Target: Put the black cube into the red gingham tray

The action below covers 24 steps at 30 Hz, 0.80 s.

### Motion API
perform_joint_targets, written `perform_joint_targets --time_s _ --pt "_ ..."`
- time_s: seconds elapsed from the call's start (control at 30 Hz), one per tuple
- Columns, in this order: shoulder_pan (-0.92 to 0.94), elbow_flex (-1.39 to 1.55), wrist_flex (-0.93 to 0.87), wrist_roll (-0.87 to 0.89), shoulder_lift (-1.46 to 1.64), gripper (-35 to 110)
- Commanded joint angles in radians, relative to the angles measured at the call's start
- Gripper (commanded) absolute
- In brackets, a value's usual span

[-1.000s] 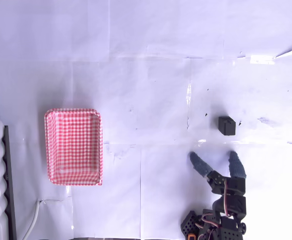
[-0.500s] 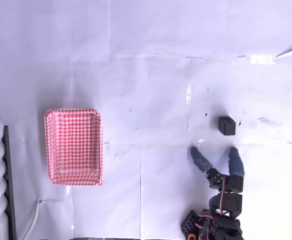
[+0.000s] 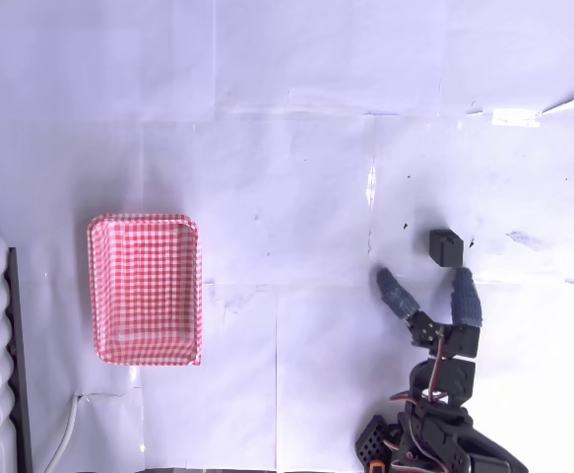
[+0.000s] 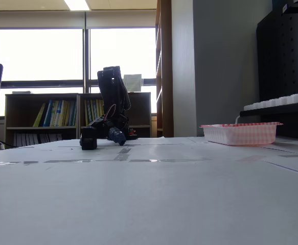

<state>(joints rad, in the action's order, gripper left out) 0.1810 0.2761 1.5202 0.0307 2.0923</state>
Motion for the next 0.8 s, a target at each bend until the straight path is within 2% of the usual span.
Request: perform_joint_targets --time_s 0.0,0.27,0.77 --pt "0.035 0.051 0.075 -0.005 0.041 50" --pt "0.08 0.172 0.04 0.002 0.1 50" --pt "-0.005 0.261 -0.1 -0.083 0.081 50"
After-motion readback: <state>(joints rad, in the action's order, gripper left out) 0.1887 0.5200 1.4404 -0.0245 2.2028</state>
